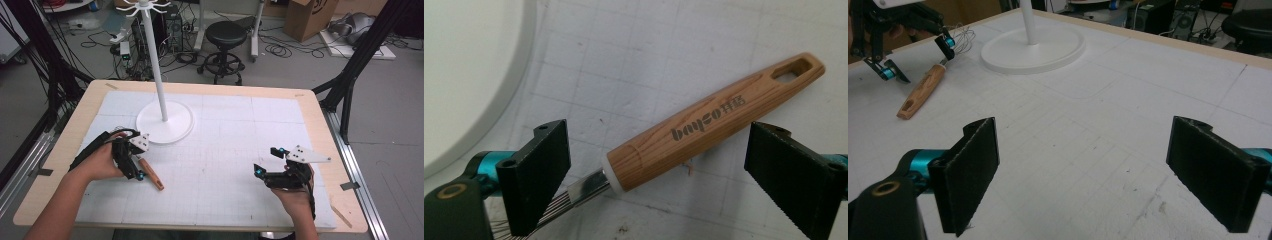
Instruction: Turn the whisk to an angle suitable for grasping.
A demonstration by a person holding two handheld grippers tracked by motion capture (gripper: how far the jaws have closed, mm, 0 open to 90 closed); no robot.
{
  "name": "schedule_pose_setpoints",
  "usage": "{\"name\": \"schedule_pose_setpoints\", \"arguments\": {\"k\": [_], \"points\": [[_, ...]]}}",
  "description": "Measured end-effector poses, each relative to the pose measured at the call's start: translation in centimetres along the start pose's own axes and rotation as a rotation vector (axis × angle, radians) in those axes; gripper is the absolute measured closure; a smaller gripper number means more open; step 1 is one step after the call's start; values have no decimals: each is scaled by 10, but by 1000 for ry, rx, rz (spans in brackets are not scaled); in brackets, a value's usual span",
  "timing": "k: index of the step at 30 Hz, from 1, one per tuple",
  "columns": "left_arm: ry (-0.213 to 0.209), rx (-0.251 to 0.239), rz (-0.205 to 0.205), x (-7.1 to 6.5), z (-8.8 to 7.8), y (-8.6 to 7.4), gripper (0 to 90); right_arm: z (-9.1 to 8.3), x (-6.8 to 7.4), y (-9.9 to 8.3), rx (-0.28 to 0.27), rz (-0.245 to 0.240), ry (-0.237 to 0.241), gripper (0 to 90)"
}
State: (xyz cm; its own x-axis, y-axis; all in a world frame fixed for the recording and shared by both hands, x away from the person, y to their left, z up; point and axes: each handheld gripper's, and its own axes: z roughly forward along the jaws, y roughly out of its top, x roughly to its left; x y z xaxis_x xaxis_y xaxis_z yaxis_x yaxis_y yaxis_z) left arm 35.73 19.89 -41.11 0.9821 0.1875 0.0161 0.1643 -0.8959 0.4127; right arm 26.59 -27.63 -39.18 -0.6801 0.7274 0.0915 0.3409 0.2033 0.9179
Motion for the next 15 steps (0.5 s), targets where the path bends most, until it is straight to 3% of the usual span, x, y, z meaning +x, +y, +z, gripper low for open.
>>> {"name": "schedule_pose_setpoints", "arguments": {"k": [3,4,7,12,15], "points": [[-33,33,16,3,8,-1,128,1,0,0,3,1,2,123],[-49,63,51,4,15,-2,121,1,0,-1,4,0,1,123],[-47,56,52,4,12,-1,167,2,0,-1,7,0,2,123],[-71,46,60,3,4,-2,497,2,1,-1,5,-1,1,123],[-69,53,57,2,3,-2,599,2,1,0,6,-5,0,123]]}}
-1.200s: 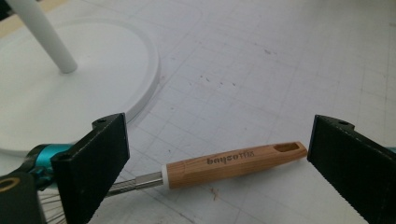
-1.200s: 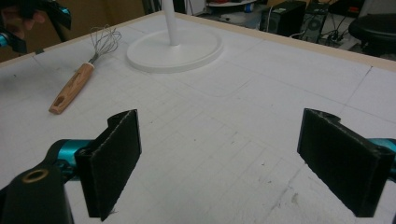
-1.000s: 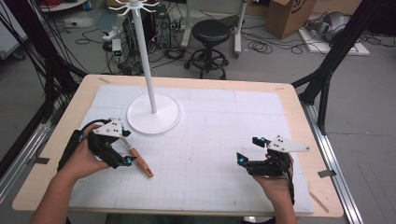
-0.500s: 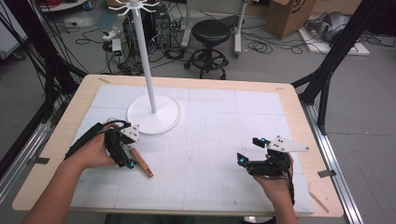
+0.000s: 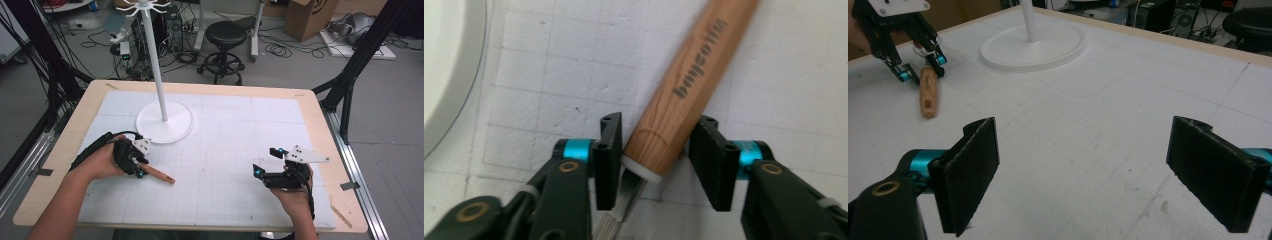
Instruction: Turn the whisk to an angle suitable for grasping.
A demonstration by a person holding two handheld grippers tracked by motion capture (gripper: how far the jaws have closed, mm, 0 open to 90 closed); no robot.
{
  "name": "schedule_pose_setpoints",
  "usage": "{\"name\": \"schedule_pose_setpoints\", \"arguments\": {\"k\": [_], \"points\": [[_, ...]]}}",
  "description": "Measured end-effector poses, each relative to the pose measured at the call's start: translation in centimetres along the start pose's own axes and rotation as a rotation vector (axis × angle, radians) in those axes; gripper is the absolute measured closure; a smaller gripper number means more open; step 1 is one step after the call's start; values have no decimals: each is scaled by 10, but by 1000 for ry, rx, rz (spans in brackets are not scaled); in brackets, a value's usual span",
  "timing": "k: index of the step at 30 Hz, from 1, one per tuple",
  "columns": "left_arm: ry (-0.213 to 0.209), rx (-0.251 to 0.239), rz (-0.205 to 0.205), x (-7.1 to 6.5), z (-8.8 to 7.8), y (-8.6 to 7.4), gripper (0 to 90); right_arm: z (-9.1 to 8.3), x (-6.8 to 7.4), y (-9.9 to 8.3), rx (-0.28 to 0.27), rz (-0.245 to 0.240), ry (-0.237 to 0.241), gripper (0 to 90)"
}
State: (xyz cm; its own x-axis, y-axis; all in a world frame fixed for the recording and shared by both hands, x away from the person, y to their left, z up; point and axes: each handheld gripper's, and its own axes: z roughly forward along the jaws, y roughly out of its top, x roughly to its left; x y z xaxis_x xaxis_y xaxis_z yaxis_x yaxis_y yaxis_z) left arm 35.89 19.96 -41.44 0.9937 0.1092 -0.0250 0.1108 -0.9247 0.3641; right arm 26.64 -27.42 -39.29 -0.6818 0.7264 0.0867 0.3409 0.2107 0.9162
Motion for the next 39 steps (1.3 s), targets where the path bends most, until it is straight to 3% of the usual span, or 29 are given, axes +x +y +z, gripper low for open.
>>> {"name": "schedule_pose_setpoints", "arguments": {"k": [9,30,34,35,39], "points": [[13,11,-3,-9,2,8,698,0,2,1,2,-5,0,124],[33,-13,-4,-14,7,20,701,-1,2,3,-3,-11,1,123],[52,-52,-16,-14,-2,19,702,-2,2,3,-5,-10,0,123],[75,-94,-32,-14,-8,18,702,-3,2,3,-4,-8,1,124],[112,-144,-60,-14,-19,17,703,-3,3,3,-8,-9,-1,124]]}}
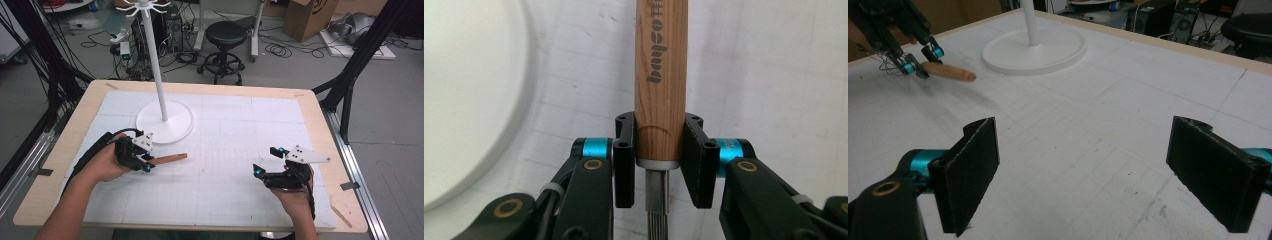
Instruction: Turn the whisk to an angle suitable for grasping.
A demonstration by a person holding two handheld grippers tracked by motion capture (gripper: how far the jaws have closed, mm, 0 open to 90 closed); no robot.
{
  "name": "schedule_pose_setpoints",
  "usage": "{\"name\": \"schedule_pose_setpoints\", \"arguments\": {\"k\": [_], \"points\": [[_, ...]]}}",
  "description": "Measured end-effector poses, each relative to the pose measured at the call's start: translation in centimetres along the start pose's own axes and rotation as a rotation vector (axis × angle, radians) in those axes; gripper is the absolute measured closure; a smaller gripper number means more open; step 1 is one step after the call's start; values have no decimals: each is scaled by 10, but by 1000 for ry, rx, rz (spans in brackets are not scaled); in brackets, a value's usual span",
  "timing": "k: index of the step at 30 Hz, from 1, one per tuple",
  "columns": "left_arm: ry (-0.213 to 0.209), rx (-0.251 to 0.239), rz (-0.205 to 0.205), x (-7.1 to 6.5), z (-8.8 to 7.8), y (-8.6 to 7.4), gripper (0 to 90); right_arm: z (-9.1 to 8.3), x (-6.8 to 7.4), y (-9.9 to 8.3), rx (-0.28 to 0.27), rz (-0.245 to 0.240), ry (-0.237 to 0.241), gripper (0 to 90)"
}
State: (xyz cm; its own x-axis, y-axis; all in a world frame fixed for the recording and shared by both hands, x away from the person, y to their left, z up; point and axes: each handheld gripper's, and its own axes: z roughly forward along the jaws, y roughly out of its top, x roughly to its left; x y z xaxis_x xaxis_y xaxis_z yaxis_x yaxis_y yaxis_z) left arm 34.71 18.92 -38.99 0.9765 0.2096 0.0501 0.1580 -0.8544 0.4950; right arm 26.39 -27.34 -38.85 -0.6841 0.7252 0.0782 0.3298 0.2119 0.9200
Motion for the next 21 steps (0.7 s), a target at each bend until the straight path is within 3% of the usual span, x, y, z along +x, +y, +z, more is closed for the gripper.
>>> {"name": "schedule_pose_setpoints", "arguments": {"k": [1,2,5,10,12,17,18,21], "points": [[13,-37,-15,1,-7,0,703,0,0,0,-2,-4,0,123],[13,-37,-15,1,-7,0,704,0,0,0,-3,-5,0,124],[31,-98,-50,2,-19,2,705,0,1,1,-2,-1,1,124],[62,-151,-85,3,-30,3,706,0,1,1,-4,-3,2,123],[71,-204,-117,5,-38,3,706,-1,1,1,-7,-5,5,124],[111,-256,-166,7,-49,3,707,-2,1,2,-11,-6,1,124],[122,-298,-199,8,-55,3,707,-3,0,2,-14,-6,2,124],[133,-323,-219,8,-62,3,707,-3,0,2,-15,-4,3,124]]}}
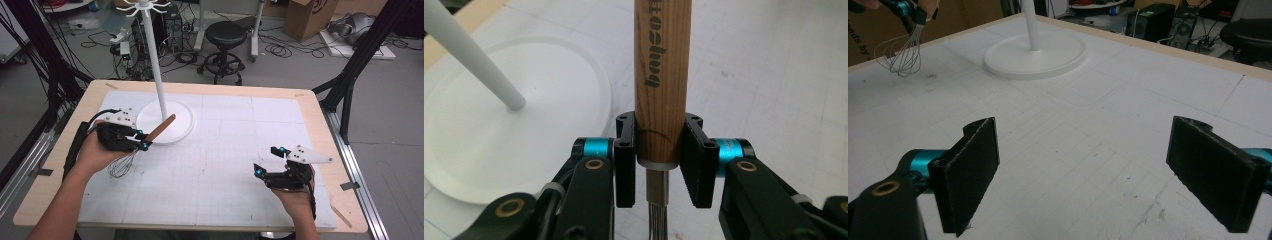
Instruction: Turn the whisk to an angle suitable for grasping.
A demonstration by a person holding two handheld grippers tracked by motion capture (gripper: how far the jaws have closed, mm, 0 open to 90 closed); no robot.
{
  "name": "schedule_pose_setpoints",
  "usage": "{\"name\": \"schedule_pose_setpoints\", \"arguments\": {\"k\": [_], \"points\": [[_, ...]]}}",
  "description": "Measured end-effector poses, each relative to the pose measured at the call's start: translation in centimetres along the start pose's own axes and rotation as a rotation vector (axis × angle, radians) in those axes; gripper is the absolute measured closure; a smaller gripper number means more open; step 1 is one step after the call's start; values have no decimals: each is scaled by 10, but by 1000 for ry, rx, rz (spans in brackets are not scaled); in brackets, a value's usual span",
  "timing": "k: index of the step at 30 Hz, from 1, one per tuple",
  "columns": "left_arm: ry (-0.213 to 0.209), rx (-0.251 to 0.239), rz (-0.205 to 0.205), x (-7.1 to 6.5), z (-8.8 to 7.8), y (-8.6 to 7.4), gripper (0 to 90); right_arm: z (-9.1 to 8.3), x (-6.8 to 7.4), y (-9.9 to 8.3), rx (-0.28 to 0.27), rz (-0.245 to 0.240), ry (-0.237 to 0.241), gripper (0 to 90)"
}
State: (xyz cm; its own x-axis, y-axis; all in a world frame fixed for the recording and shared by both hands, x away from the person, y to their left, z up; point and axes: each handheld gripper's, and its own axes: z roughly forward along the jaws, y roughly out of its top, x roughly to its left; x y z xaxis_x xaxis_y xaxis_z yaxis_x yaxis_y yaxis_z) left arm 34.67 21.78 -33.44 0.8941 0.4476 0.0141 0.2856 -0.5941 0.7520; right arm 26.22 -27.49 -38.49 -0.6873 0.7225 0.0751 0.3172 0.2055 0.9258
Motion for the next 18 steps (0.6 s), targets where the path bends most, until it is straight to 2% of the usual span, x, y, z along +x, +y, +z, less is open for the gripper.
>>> {"name": "schedule_pose_setpoints", "arguments": {"k": [3,7,9,11,12,13,15,18], "points": [[35,-14,14,0,-10,6,708,0,0,1,-2,3,2,124],[39,-32,18,0,-17,10,708,0,0,1,-4,-6,4,124],[30,-74,8,1,-23,14,708,-1,1,1,-4,-4,8,124],[29,-90,3,1,-26,15,708,-1,0,2,-9,-6,7,124],[24,-118,-14,2,-30,16,708,-1,0,2,-8,0,8,124],[24,-118,-14,2,-30,16,708,-1,0,2,-8,0,8,124],[41,-133,-17,4,-37,19,708,-1,0,2,-12,1,6,124],[46,-159,-19,6,-45,22,708,-2,0,2,-12,-3,9,124]]}}
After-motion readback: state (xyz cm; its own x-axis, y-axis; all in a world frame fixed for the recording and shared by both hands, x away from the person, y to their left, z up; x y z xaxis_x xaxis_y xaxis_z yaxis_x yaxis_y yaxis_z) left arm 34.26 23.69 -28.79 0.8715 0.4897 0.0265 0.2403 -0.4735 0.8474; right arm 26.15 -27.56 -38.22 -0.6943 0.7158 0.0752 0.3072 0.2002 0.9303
